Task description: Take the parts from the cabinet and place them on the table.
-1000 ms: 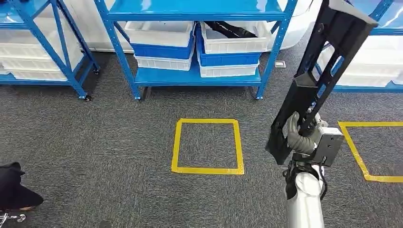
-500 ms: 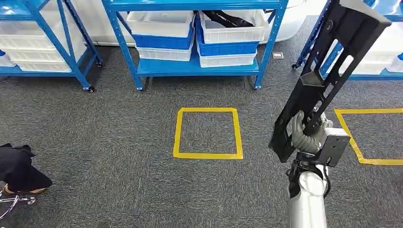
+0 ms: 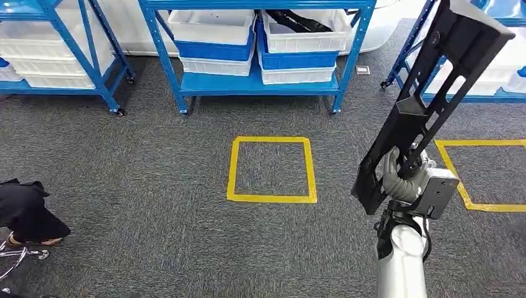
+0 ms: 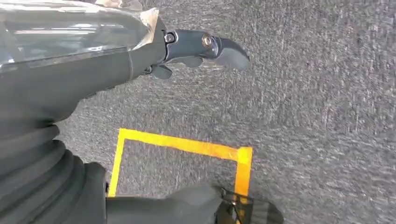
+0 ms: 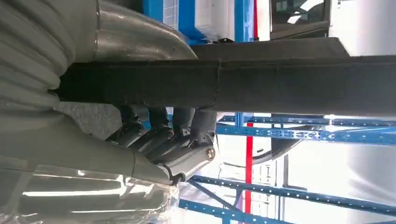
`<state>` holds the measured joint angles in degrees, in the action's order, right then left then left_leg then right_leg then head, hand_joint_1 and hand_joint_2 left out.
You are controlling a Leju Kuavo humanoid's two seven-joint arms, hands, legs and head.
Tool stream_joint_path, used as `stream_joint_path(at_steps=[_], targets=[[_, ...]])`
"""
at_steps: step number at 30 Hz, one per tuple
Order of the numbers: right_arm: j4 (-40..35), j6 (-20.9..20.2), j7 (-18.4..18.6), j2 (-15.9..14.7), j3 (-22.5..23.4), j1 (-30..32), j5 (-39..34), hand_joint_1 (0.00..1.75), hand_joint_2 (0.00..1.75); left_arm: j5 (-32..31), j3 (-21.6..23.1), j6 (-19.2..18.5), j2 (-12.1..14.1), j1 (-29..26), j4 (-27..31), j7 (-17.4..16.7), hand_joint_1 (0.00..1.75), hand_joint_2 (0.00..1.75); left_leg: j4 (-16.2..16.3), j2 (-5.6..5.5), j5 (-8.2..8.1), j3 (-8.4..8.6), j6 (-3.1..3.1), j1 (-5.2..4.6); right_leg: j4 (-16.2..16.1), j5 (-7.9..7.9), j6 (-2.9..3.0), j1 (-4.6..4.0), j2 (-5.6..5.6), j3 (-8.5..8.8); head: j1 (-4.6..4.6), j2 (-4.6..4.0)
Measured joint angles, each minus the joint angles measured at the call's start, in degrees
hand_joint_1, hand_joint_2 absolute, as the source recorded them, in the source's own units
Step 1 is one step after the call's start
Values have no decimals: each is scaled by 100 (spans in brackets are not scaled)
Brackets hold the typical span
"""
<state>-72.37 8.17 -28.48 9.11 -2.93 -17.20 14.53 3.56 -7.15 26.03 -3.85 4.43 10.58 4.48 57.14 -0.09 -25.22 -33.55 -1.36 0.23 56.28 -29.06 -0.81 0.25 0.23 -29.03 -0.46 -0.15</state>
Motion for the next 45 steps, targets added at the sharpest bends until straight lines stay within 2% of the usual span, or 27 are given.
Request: stream_joint_path(at_steps=[2, 4, 6, 7, 9, 10, 11, 12, 15, 16, 18, 21, 22, 24, 25, 26, 27, 29, 31, 33, 36, 37, 39, 40, 41, 42, 45], targets=[[-2, 0, -2, -13, 9, -13, -2, 175, 175, -37, 0, -15, -5, 3, 0, 4, 0, 175, -88, 20, 69, 0, -101, 31, 375, -251, 8, 8, -11, -210, 22, 0], [0, -17, -4, -22, 22, 13, -61, 175, 175, -55, 0, -24, 0, 4, 0, 4, 0, 175, -88, 23, 93, -35, -137, 25, 1279, -604, 52, 43, -13, -644, 13, 0], [0, -118, 2, -39, 79, 81, -212, 175, 175, -68, 0, -37, 2, -4, 0, 4, 0, 175, -85, 56, 110, -62, -144, 26, 1823, -698, -8, 64, -13, -909, 26, 0], [0, -158, 4, -39, 103, 93, -271, 175, 175, -81, 0, -46, -5, -14, 0, 4, 0, 175, -82, 68, 115, -63, -136, 28, 1721, -602, -67, 86, -11, -862, 26, 0], [-2, -206, 2, -39, 158, 94, -350, 175, 175, -98, 0, -72, -20, -20, 0, 4, 0, 175, -51, 142, 118, -63, -118, 37, 803, -172, -228, 143, 40, -422, 22, 0], [-7, -216, 2, -39, 166, 93, -369, 175, 175, -101, 0, -74, -20, -19, 0, 4, 0, 175, -13, 182, 103, -68, -77, 32, 273, 22, -285, 169, 230, -167, 28, 0], [-7, -223, 2, -37, 166, 86, -376, 175, 175, -101, 0, -74, 0, -21, 0, 4, 0, 175, 44, 217, 80, -98, -25, -21, 100, -10, -268, 118, 396, -142, 37, 0], [-13, -232, 0, -24, 168, 99, -378, 175, 175, -101, 0, -72, -3, -22, 0, 4, 0, 175, 59, 266, 75, -113, -1, -23, 108, 30, -183, 103, 254, -136, 7, 0], [-13, -232, 0, -28, 199, 160, -391, 175, 175, -101, 0, -70, 0, -25, 0, 2, 0, 175, 56, 413, 116, -122, 77, 0, 141, 89, -78, 119, 99, -203, -11, 0], [-22, -234, 0, -15, 212, 170, -391, 175, 175, -98, 0, -68, 4, -20, 0, 2, 0, 175, 103, 360, 44, -148, 111, 37, 126, 120, -32, 153, 59, -205, -6, 0], [-44, -234, 0, 0, 221, 171, -391, 175, 175, -94, 0, -68, 2, -21, 0, 0, 0, 175, 701, 96, -439, -362, 160, 52, 130, 170, 49, 142, -32, -244, -17, 0], [-42, -247, 0, 20, 230, 203, -391, 175, 175, -57, -9, -66, 4, -30, 0, -15, 0, 175, 1839, 20, -910, -823, 183, 52, 138, 198, 87, 106, -177, -301, -13, 0], [-42, -249, 0, 20, 236, 215, -391, 175, 175, -57, -9, -66, 2, -32, 0, -15, 0, 175, 1790, 19, -829, -779, 169, 52, 140, 203, 80, 101, -228, -304, -9, 0], [-42, -249, 0, 26, 247, 216, -391, 175, 175, -57, -11, -66, 2, -29, 0, -15, 0, 175, 1022, -30, -386, -337, 119, 51, 154, 206, 75, 98, -351, -300, -9, 0], [-44, -249, 0, 28, 247, 208, -391, 175, 175, -57, -11, -66, 4, -29, 0, -15, 0, 175, 489, -163, -155, -50, 79, 53, 160, 207, 71, 97, -414, -296, -17, 0], [-46, -249, 0, 44, 247, 207, -391, 175, 175, -57, -13, -66, 20, -28, 0, -15, 0, 175, 211, -483, -190, 107, 34, 73, 160, 219, 48, 111, -453, -319, -6, 0], [-52, -251, -4, 46, 247, 184, -391, 175, 175, -57, -15, -63, 9, -44, 0, -15, 0, 175, 133, -482, -176, 122, 34, 69, 176, 239, 14, 69, -520, -360, 3, 0], [-57, -256, -7, 61, 249, 198, -391, 175, 175, -55, -17, -63, 13, -33, 0, -17, 0, 175, 115, -364, -194, 107, 27, 25, 153, 299, -76, 137, -634, -436, -37, 0], [-61, -258, -7, 59, 260, 201, -391, 175, 175, -55, -24, -61, -9, -29, 0, -17, 0, 175, -12, -201, -117, 127, -61, 90, 172, 300, -135, 79, -666, -518, -30, 0], [-72, -280, -11, 63, 267, 174, -420, 175, 175, -55, -37, -50, -7, -22, 0, -15, 0, 175, -39, -66, -88, 122, -114, 57, 629, 27, -107, 69, -211, -753, 36, 0], [-66, -334, -28, 63, 278, 202, -483, 175, 175, -53, -42, -44, -11, -35, 0, -15, 0, 175, -35, 174, -82, 86, -120, 36, 1879, -436, -119, 86, -100, -1309, 48, 0], [-63, -339, -35, 59, 291, 222, -505, 175, 175, -53, -41, -37, -15, -35, 0, -15, 0, 175, -35, 241, -80, 83, -120, 35, 1911, -412, -157, 88, -92, -1291, 42, 0], [-63, -341, -63, 46, 317, 236, -538, 175, 175, -53, -42, -33, -26, -33, 0, -9, 0, 175, -29, 390, -80, 88, -117, 36, 1165, -119, -272, 101, -13, -840, 46, 0], [-66, -343, -76, 44, 324, 233, -551, 175, 175, -53, -42, -33, -29, -32, 0, -4, 0, 175, -26, 442, -81, 96, -108, 36, 692, 33, -306, 106, 89, -573, 44, 0], [-68, -343, -96, 44, 330, 234, -568, 175, 175, -53, -42, -33, -29, -30, 0, 2, 0, 175, -15, 503, -86, 103, -82, 25, 211, 148, -311, 104, 392, -301, 50, 0], [-70, -343, -107, 44, 332, 232, -575, 175, 175, -55, -44, -33, -18, -29, 0, 7, 0, 175, 29, 554, -114, 85, -35, -33, 72, 152, -249, 43, 501, -252, 55, 0], [-72, -345, -111, 20, 374, 326, -597, 175, 175, -55, -44, -33, -20, -23, 0, 9, 0, 175, 3, 726, -83, 104, 33, -17, 87, 206, -122, 25, 255, -329, 22, 0]])
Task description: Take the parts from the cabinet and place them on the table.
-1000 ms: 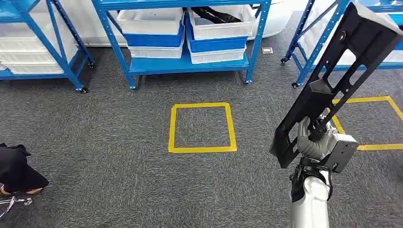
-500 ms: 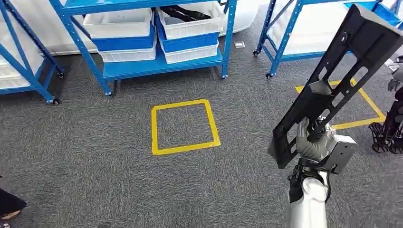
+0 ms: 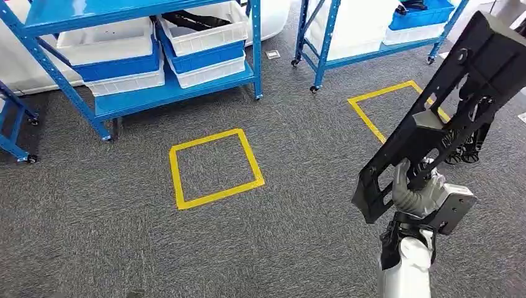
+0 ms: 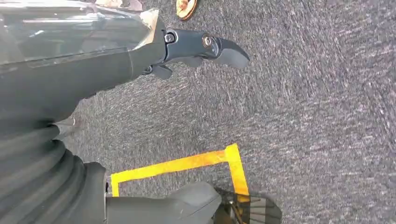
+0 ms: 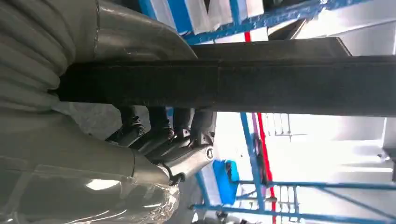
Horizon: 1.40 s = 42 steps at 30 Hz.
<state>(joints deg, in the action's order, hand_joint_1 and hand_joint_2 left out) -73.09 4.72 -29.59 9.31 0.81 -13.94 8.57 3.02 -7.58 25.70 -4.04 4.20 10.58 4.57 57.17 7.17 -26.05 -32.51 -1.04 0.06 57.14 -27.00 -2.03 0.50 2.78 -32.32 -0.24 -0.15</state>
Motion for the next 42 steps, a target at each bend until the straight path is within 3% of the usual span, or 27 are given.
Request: stream_joint_path(at_steps=[1, 3, 4, 6, 8, 10, 11, 12, 14, 16, 19, 21, 22, 23, 25, 26, 27, 31, 32, 33, 34, 36, 37, 38, 40, 41, 42], targets=[[-2, 0, -2, -6, 17, 5, 0, 175, 175, 0, 0, -2, 0, 0, 0, 0, 0, 175, 12, 49, -20, -10, 33, 10, -28, 40, 62, 69, -68, 18, 2, 0], [-13, 0, -9, 0, 37, 8, -9, 175, 175, 0, 2, -2, 2, -4, 0, 9, 0, 175, 410, -483, -385, -152, 90, 65, -30, 85, 148, 108, -185, -2, -15, 0], [-13, -4, -9, 7, 39, 16, -11, 175, 175, 0, 2, -2, 0, -13, 0, 9, 0, 175, 882, -630, -655, -346, 109, 70, -30, 91, 158, 106, -247, -12, -15, 0], [-13, -7, -9, 13, 48, 43, -11, 175, 175, 0, 0, -2, 9, -28, 0, 9, 0, 175, 1737, -717, -986, -732, 132, 70, -25, 113, 188, 85, -395, -39, -17, 0], [-13, -7, -9, 11, 68, 70, -11, 175, 175, 0, 0, -2, 11, -29, 0, 9, 0, 175, 1683, -721, -807, -706, 116, 70, -19, 115, 183, 81, -543, -41, -15, 0], [-13, -7, -9, 15, 74, 70, -11, 175, 175, 0, 0, -2, 11, -24, 0, 9, 0, 175, 758, -817, -286, -233, 70, 77, 9, 117, 177, 83, -699, -34, -17, 0], [-15, -7, -9, 20, 74, 67, -9, 175, 175, 0, 0, -2, 15, -24, 0, 9, 0, 175, 311, -1026, -100, -7, 39, 94, 24, 117, 175, 85, -768, -38, -15, 0], [-15, -7, -9, 24, 74, 64, -11, 175, 175, 0, -2, -2, 31, -30, 0, 7, 0, 175, 138, -1258, -159, 69, 22, 114, 52, 126, 149, 24, -822, -75, -7, 0], [-22, -9, -7, 29, 72, 68, -7, 175, 175, 9, -2, 0, 31, -24, 0, -4, 0, 175, 95, -1142, -175, 62, 23, 77, 37, 177, 72, 70, -945, -156, -11, 0], [-31, -7, -4, 28, 87, 83, -9, 175, 175, 11, -4, 4, 28, -16, 2, -7, 0, 175, 34, -1008, -121, 76, -58, 61, -11, 232, -30, 56, -1083, -215, -7, 0], [-35, -44, 2, 44, 90, 40, -37, 175, 175, 32, -39, 24, 24, -20, 2, -28, 0, 175, -70, -755, -36, 91, -179, 86, 724, -176, 16, 37, -471, -594, 57, 0], [-33, -63, 4, 46, 92, 48, -66, 175, 175, 59, -90, 39, 15, -34, 2, -55, 0, 175, -68, -585, -36, 66, -178, 69, 1608, -511, 19, 47, -378, -982, 59, 0], [-31, -74, 7, 46, 94, 61, -85, 175, 175, 59, -101, 48, 15, -34, 2, -77, 0, 175, -66, -514, -34, 57, -175, 69, 1791, -535, -16, 61, -356, -1046, 63, 0], [-31, -77, 7, 46, 98, 62, -92, 175, 175, 59, -105, 55, 13, -35, 2, -85, 0, 175, -65, -443, -32, 53, -173, 70, 1700, -486, -58, 74, -337, -971, 61, 0], [-31, -90, 9, 46, 109, 48, -103, 175, 175, 59, -109, 68, -2, -33, 2, -98, 0, 175, -63, -303, -34, 69, -161, 73, 848, -180, -170, 113, -235, -457, 61, 0], [-31, -92, 9, 48, 114, 31, -107, 175, 175, 59, -111, 70, -4, -31, 2, -107, 0, 175, -56, -245, -44, 87, -128, 70, 289, -22, -205, 126, -16, -134, 68, 0], [-31, -92, 9, 53, 114, -3, -103, 175, 175, 59, -116, 70, 7, -33, 2, -114, 0, 175, -35, -192, -71, 86, -77, 6, -46, 2, -167, 90, 315, 52, 81, 0], [-37, 30, 46, 33, 172, -48, 10, 175, 175, 39, -138, 22, 2, -30, 2, -109, 0, 175, -38, 58, -74, 120, 39, 16, -20, 86, -9, 51, 8, -40, 20, 0], [-61, 85, 66, 37, 192, -52, 81, 175, 175, 15, -138, 15, 2, -27, 4, -98, 0, 175, 7, -111, -141, 86, 108, 68, -35, 113, 35, 159, -53, -26, 15, 0], [-114, 153, 90, 31, 214, -67, 155, 175, 175, 4, -138, 0, 2, -33, 4, -87, 0, 175, 201, -448, -329, 21, 123, 82, -34, 133, 82, 140, -121, -48, 9, 0], [-151, 188, 114, 33, 227, -80, 206, 175, 175, -2, -138, -4, 2, -49, 4, -85, 0, 175, 577, -605, -583, -122, 122, 85, -33, 151, 133, 131, -172, -58, -2, 0], [-223, 219, 140, 42, 236, -72, 291, 175, 175, -7, -142, -18, 24, -100, 2, -90, 0, 175, 1564, -716, -1031, -548, 123, 82, -31, 162, 161, 92, -334, -81, -7, 0], [-253, 234, 157, 42, 247, -59, 312, 175, 175, -7, -144, -24, 33, -114, 2, -94, 0, 175, 1832, -722, -1083, -676, 114, 82, -30, 172, 177, 78, -411, -85, 0, 0], [-276, 234, 177, 39, 262, -50, 326, 175, 175, -7, -144, -24, 35, -122, 2, -94, 0, 175, 1830, -724, -1008, -679, 99, 82, -28, 173, 175, 72, -488, -85, 0, 0], [-319, 234, 225, 42, 280, -50, 339, 175, 175, -7, -151, -24, 35, -120, 2, -94, 0, 175, 1114, -767, -536, -326, 44, 82, -23, 181, 165, 67, -652, -69, -2, 0], [-343, 234, 225, 44, 284, -50, 341, 175, 175, -7, -155, -24, 37, -116, 2, -94, 0, 175, 578, -879, -281, -58, -3, 80, -23, 187, 156, 64, -726, -58, -7, 0], [-363, 234, 225, 52, 284, -50, 341, 175, 175, -7, -160, -22, 54, -117, 2, -94, 0, 175, 200, -1162, -164, 120, -66, 84, -23, 192, 146, 86, -780, -63, 4, 0]])
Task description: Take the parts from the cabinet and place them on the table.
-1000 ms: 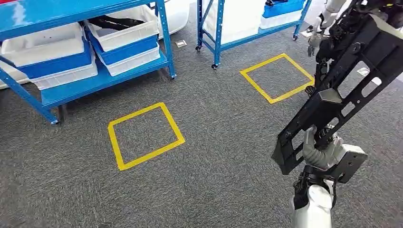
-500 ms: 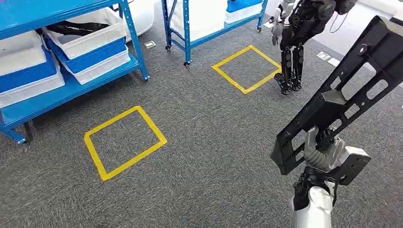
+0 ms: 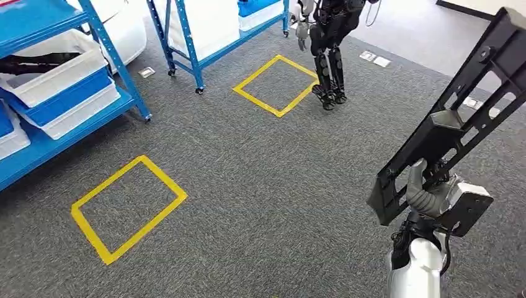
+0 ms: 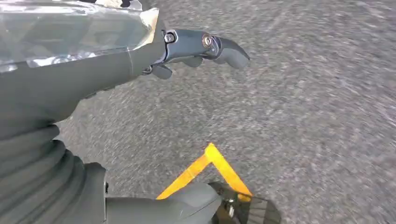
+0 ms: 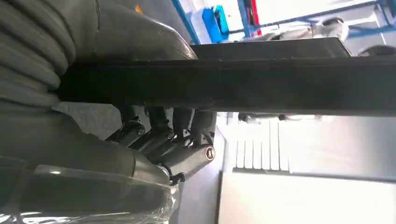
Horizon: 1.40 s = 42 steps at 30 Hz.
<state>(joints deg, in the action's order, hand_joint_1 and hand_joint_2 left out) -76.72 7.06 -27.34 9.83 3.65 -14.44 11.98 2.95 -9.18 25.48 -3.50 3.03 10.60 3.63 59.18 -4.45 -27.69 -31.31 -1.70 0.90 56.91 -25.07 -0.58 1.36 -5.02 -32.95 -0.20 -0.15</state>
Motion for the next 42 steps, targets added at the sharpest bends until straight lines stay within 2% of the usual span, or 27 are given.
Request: stream_joint_path(at_steps=[1, 3, 5, 7, 9, 11, 13, 14, 15, 16, 17, 19, 20, 22, 24, 25, 27, 29, 30, 31, 33, 35, 36, 37, 38, 40, 42], targets=[[-2, 0, -2, 2, 0, -22, 0, 175, 175, 2, -6, 2, 0, -4, 0, 0, 0, 175, -158, -40, -38, 66, -14, 5, 30, 10, -24, -75, -73, -32, 5, 0], [0, 0, 0, 11, 4, -16, 2, 175, 175, 9, -28, 7, 7, 8, 0, -7, 0, 175, -152, 74, -50, 49, -7, -44, 9, 69, -112, -5, -197, -111, -4, 0], [0, 0, 2, 18, 18, -21, 9, 175, 175, 15, -42, 7, -22, 16, 4, -7, 0, 175, -268, 226, 46, 71, -87, -3, 23, 92, -173, -65, -230, -192, 5, 0], [2, -7, 2, 39, 9, -67, 31, 175, 175, 22, -83, 9, -22, 22, 7, 2, 0, 175, -303, 359, 82, 71, -127, -16, 482, -180, -130, -63, 270, -429, 52, 0], [11, -26, 13, 53, 4, -98, 59, 175, 175, 31, -92, 7, -26, 1, 7, 2, 0, 175, -300, 531, 80, 61, -131, -28, 1415, -554, -124, -43, 403, -867, 55, 0], [20, -37, 35, 53, 4, -89, 87, 175, 175, 31, -101, 4, -30, 1, 4, 2, 0, 175, -295, 670, 78, 50, -127, -28, 1813, -627, -205, -13, 435, -1030, 61, 0], [20, -39, 41, 57, 4, -106, 90, 175, 175, 26, -107, -13, -54, 6, 7, 11, 0, 175, -292, 807, 66, 61, -107, -22, 1156, -354, -334, 41, 503, -645, 62, 0], [18, -39, 55, 59, 4, -123, 94, 175, 175, 22, -107, -15, -61, 9, 7, 13, 0, 175, -288, 875, 49, 78, -78, -12, 537, -151, -402, 72, 625, -303, 61, 0], [18, -39, 68, 61, 4, -134, 94, 175, 175, 13, -109, -24, -59, 12, 7, 20, 0, 175, -270, 923, 26, 95, -32, -45, 86, -56, -432, 83, 924, -51, 64, 0], [18, -42, 79, 72, 4, -169, 98, 175, 175, 9, -111, -22, -43, 10, 7, 22, 0, 175, -244, 978, -11, 81, 27, -78, 33, -56, -360, -9, 951, -8, 86, 0], [18, -44, 87, 88, 4, -168, 105, 175, 175, 4, -111, -22, -46, 11, 7, 26, 0, 175, -244, 1029, -14, 89, 46, -93, 26, -28, -274, 24, 850, -54, 44, 0], [18, -44, 96, 74, 26, -159, 107, 175, 175, -11, -109, -24, -50, 21, 9, 37, 0, 175, -253, 1136, -11, 102, 74, -72, 59, -32, -220, -11, 729, -105, 31, 0], [18, -46, 101, 77, 33, -161, 112, 175, 175, -20, -109, -30, -54, 27, 9, 37, 0, 175, -238, 1167, -37, 96, 115, -42, 49, -8, -161, 38, 656, -99, 24, 0], [7, -50, 112, 96, 48, -175, 136, 175, 175, -39, -109, -30, -59, 40, 9, 53, 0, 175, 141, 628, -368, -48, 158, 17, 41, 19, -73, 43, 546, -104, 9, 0], [7, -74, 133, 138, 50, -179, 188, 175, 175, -37, -118, -28, -54, 18, 9, 55, 0, 175, 1122, 457, -839, -495, 150, 12, 41, 28, -16, 1, 413, -112, -4, 0], [13, -90, 144, 149, 57, -178, 192, 175, 175, -37, -122, -28, -50, 4, 9, 55, 0, 175, 1509, 442, -948, -702, 139, 11, 42, 31, -6, -19, 337, -117, -2, 0], [33, -107, 170, 162, 70, -183, 205, 175, 175, -26, -129, -28, -50, 0, 9, 55, 0, 175, 1497, 428, -764, -751, 91, 10, 43, 44, 12, -49, 188, -116, -2, 0], [50, -118, 179, 177, 70, -208, 210, 175, 175, -11, -142, -28, -46, 6, 9, 55, 0, 175, 702, 367, -277, -393, 15, 4, 46, 47, 9, -63, 41, -105, -2, 0], [66, -122, 183, 195, 70, -231, 210, 175, 175, 0, -161, -26, -39, 7, 9, 55, 0, 175, 281, 203, -73, -191, -29, 0, 47, 51, 4, -61, -14, -103, -4, 0], [90, -125, 186, 212, 70, -281, 210, 175, 175, 7, -186, -24, -6, 1, 9, 55, 0, 175, -48, -211, -40, -49, -99, 7, 71, 62, -17, -82, -81, -127, 11, 0], [129, -140, 190, 230, 68, -366, 212, 175, 175, 7, -223, -24, 0, 4, 9, 55, 0, 175, -96, -57, -29, -43, -52, -41, 69, 104, -82, -34, -212, -197, -2, 0], [177, -142, 195, 227, 74, -436, 212, 175, 175, 7, -234, -24, 0, 18, 11, 55, 0, 175, -153, 80, 20, -21, -89, -74, 24, 164, -176, -36, -368, -255, -2, 0], [207, -142, 195, 221, 81, -473, 212, 175, 175, 7, -240, -28, -4, 24, 13, 55, 0, 175, -229, 183, 86, -2, -104, -18, 122, 127, -157, -34, -205, -307, 3, 0], [228, -144, 192, 219, 83, -523, 212, 175, 175, 4, -251, -30, 0, 18, 13, 59, 0, 175, -253, 243, 92, 9, -124, -38, 318, -4, -141, -72, 106, -426, 5, 0], [282, -142, 173, 225, 83, -588, 208, 175, 175, -9, -256, -37, 5, 10, 13, 66, 0, 175, -252, 348, 98, 7, -150, -46, 707, -197, -121, -72, 281, -616, 49, 0], [418, -135, 92, 201, 85, -635, 199, 175, 175, -39, -260, -48, 7, 2, 13, 70, 0, 175, -249, 530, 96, -11, -152, -69, 1598, -520, -132, -53, 397, -1027, 51, 0], [533, -99, 63, 175, 96, -632, 210, 175, 175, -55, -262, -44, 11, 3, 13, 70, 0, 175, -247, 683, 92, -17, -147, -69, 1746, -514, -216, -16, 440, -1067, 53, 0]])
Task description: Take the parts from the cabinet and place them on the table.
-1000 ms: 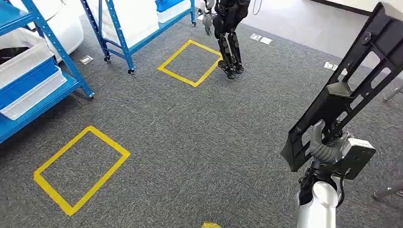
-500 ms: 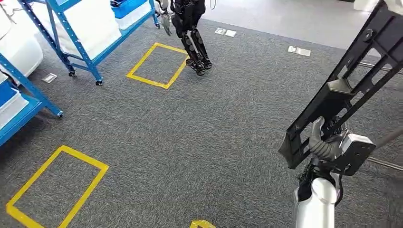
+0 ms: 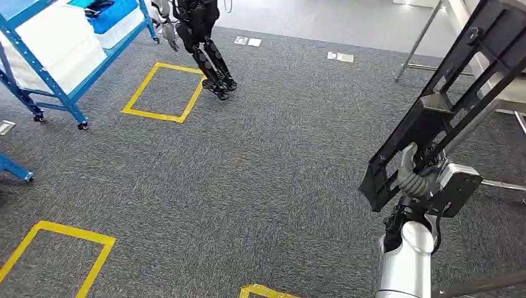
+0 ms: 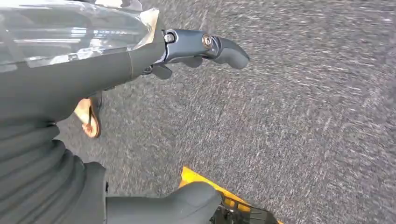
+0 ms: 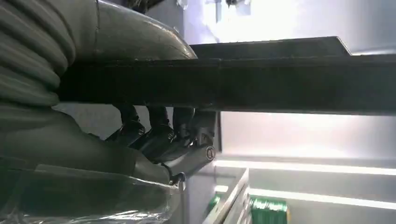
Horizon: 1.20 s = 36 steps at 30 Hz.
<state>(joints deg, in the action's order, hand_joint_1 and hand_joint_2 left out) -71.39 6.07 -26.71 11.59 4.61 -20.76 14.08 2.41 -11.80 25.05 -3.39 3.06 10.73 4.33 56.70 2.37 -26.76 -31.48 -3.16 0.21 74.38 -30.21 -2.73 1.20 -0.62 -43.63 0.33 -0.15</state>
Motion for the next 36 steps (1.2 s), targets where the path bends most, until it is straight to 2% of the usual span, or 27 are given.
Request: stream_joint_path(at_steps=[2, 3, 4, 5, 8, 9, 10, 11, 13, 14, 15, 16, 18, 19, 20, 23, 24, 25, 26, 27, 29, 30, 31, 32, 34, 35, 36], targets=[[59, 13, -31, -15, 4, -9, 0, 175, 175, -9, -2, 2, -2, 7, 0, 0, 0, 175, 3, 142, -16, 15, 25, 6, -881, 327, -127, 52, 105, 502, 2, 0], [83, 18, -54, -15, 9, -18, 0, 175, 175, -28, -2, 4, 0, 10, 0, 0, 0, 175, 9, 199, -34, 32, 51, 6, -1425, 487, -169, 66, 291, 805, 9, 0], [109, 18, -74, -15, 7, -39, 0, 175, 175, -46, -2, 7, 13, 12, 0, 0, 0, 175, 17, 262, -57, 35, 88, -29, -1729, 495, -119, 44, 574, 938, 1, 0], [133, 18, -79, -9, 4, -53, 0, 175, 175, -48, -4, 9, 18, 11, 0, 0, 0, 175, 29, 302, -76, 30, 126, -49, -1745, 548, -70, -17, 517, 984, -17, 0], [193, 33, -90, -46, 26, -57, 0, 175, 175, -64, -4, 11, 18, 37, 0, 0, 0, 175, 7, 477, -89, 84, 206, -26, -1739, 564, 41, -48, 304, 922, -26, 0], [195, 35, -92, -46, 29, -62, 0, 175, 175, -70, -4, 4, 15, 41, 0, 0, 0, 175, 34, 454, -140, 62, 255, 8, -1776, 598, 102, 60, 232, 954, -26, 0], [197, 40, -101, -44, 29, -72, 0, 175, 175, -79, -2, 2, 15, 48, 0, 0, 0, 175, 201, 156, -278, 29, 276, 37, -1777, 607, 130, 47, 164, 952, -50, 0], [201, 44, -101, -44, 29, -85, -2, 175, 175, -88, -2, -2, 13, 45, 0, 0, 0, 175, 564, -60, -518, -122, 278, 56, -1776, 618, 187, 44, 121, 950, -54, 0], [221, 44, -101, -35, 15, -69, 2, 175, 175, -88, -4, -2, 24, 19, 0, -2, 0, 175, 1540, -232, -966, -580, 297, 55, -1776, 619, 217, 16, -24, 942, -78, 0], [236, 44, -101, -35, 18, -53, 0, 175, 175, -88, -4, -2, 26, 6, 0, -4, 0, 175, 1838, -247, -1024, -743, 296, 56, -1775, 620, 218, 7, -102, 941, -76, 0], [245, 44, -101, -39, 20, -42, 0, 175, 175, -88, -4, -2, 26, -3, 0, -7, 0, 175, 1838, -250, -941, -768, 289, 56, -1772, 621, 216, 5, -179, 943, -74, 0], [249, 44, -98, -39, 20, -42, 0, 175, 175, -88, -4, -2, 26, -4, 0, -7, 0, 175, 1559, -254, -714, -655, 280, 61, -1762, 622, 214, 5, -260, 945, -81, 0], [249, 44, -98, -39, 18, -45, 0, 175, 175, -99, -4, -2, 31, 3, 0, -4, 0, 175, 651, -352, -204, -228, 267, 96, -1728, 621, 210, 12, -402, 952, -81, 0], [252, 44, -101, -39, 18, -47, 0, 175, 175, -98, -4, -2, 35, 2, 0, -7, 0, 175, 265, -736, -126, -55, 266, 152, -1703, 621, 205, 14, -464, 920, -74, 0], [252, 44, -101, -39, 18, -59, 0, 175, 175, -98, -4, -2, 35, -4, 0, -7, 0, 175, 197, -847, -155, -39, 282, 151, -1664, 622, 183, -43, -502, 885, -74, 0], [254, 44, -101, -33, 13, -55, 0, 175, 175, -96, -4, -2, 33, -7, 0, -11, 0, 175, 217, -659, -133, -75, 234, 77, -1702, 694, 56, -8, -677, 785, -70, 0], [254, 44, -101, -42, 20, -47, 2, 175, 175, -98, -7, -2, 35, -1, 0, -11, 0, 175, 197, -589, -107, -70, 196, 55, -1722, 722, 12, 7, -744, 770, -65, 0], [254, 44, -101, -52, 29, -50, 2, 175, 175, -98, -4, -4, 29, 7, 0, -11, 0, 175, 125, -512, -56, -60, 128, 103, -1696, 716, -16, -13, -770, 743, -63, 0], [254, 44, -101, -50, 31, -43, 2, 175, 175, -105, -5, -4, 22, 20, 0, -9, 0, 175, 104, -444, -36, -48, 96, 79, -1582, 646, 8, 8, -476, 659, -72, 0], [254, 44, -101, -53, 29, -62, 0, 175, 175, -112, -7, -9, 35, 20, 2, -4, 0, 175, 97, -371, -21, -53, 48, 76, -1277, 466, 45, -28, -212, 519, -17, 0], [254, 44, -101, -57, 29, -55, 2, 175, 175, -114, -7, -31, 42, 0, 0, -2, 0, 175, 99, -192, -25, -65, 31, 43, -331, 83, 76, -27, -49, 78, -6, 0], [258, 44, -98, -59, 31, -34, 4, 175, 175, -114, -9, -31, 44, -3, 0, -2, 0, 175, 101, -112, -25, -77, 31, 37, 51, -35, 61, -21, -29, -91, -2, 0], [260, 44, -98, -61, 31, -12, 4, 175, 175, -114, -9, -31, 44, -2, 0, 0, 0, 175, 101, -40, -25, -82, 31, 35, 152, -42, 28, -13, -16, -124, -4, 0], [258, 44, -98, -61, 31, -2, 4, 175, 175, -112, -9, -31, 44, 0, 0, 0, 0, 175, 103, 33, -28, -83, 36, 35, -16, 29, -12, -3, 0, -16, -2, 0], [258, 44, -98, -59, 31, -15, 0, 175, 175, -112, -7, -31, 42, 6, 0, 0, 0, 175, 106, 173, -40, -71, 54, 36, -961, 337, -111, 16, 133, 534, -4, 0], [247, 44, -94, -57, 29, -16, 20, 175, 175, -112, -9, -29, 42, 11, 0, 0, 0, 175, 115, 232, -58, -49, 84, 21, -1500, 463, -129, 28, 422, 850, 2, 0], [234, 44, -90, -46, 16, -33, 35, 175, 175, -112, -9, -28, 44, 8, 0, 0, 0, 175, 139, 290, -94, -59, 136, -32, -1667, 484, -95, -52, 554, 971, 13, 0]])
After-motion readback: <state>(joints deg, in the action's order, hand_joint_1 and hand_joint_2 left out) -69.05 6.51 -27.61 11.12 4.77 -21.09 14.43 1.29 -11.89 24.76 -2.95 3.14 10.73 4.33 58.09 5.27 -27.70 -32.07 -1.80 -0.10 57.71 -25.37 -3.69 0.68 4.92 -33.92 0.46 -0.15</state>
